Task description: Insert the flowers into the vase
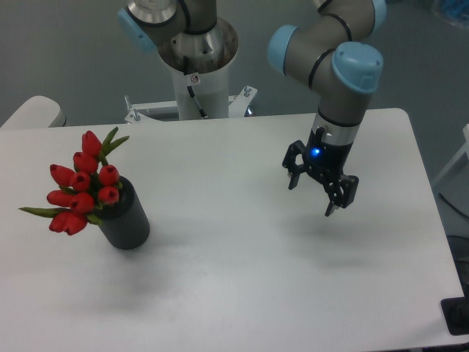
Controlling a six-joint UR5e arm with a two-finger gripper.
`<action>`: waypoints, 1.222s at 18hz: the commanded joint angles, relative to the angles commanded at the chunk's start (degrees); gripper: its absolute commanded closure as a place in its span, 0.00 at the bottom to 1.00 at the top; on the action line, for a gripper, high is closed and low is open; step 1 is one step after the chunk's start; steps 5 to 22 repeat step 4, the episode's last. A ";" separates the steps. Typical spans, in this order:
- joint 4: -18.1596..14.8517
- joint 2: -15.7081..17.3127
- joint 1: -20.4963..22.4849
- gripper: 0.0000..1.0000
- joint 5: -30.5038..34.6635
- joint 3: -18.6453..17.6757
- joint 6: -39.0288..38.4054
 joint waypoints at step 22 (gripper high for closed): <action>-7.56 -2.82 -3.87 0.00 8.27 6.86 0.17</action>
